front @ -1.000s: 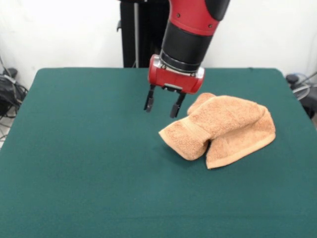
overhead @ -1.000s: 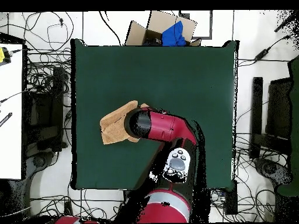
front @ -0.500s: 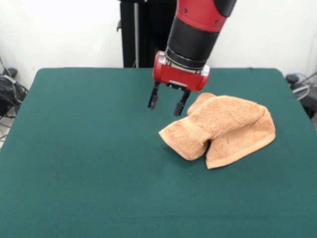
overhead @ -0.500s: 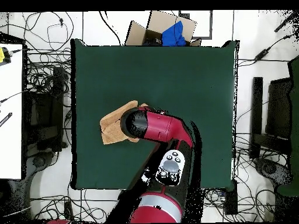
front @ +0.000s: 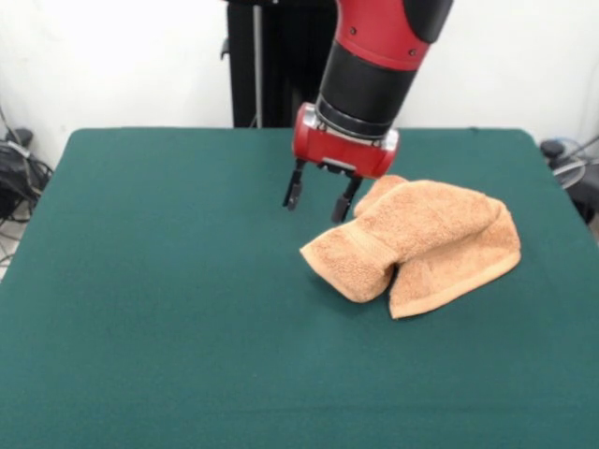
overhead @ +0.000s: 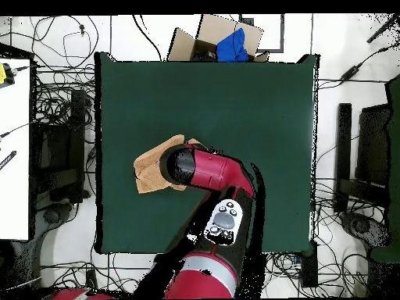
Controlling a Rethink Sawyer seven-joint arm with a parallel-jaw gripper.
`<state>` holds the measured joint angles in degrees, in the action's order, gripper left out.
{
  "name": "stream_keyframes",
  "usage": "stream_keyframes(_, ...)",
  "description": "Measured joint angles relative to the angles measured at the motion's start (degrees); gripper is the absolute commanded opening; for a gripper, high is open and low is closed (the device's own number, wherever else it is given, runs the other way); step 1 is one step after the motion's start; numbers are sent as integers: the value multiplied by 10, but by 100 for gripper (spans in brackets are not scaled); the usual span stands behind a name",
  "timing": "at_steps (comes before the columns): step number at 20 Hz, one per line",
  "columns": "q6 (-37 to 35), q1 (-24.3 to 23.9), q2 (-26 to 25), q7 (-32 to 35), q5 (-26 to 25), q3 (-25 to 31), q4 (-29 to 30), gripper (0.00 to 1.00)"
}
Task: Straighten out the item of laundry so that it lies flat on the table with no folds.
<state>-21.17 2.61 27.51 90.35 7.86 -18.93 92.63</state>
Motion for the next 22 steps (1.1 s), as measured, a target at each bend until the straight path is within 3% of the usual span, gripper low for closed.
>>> stream_keyframes(22,0,23,-41,4,47,0,6,100)
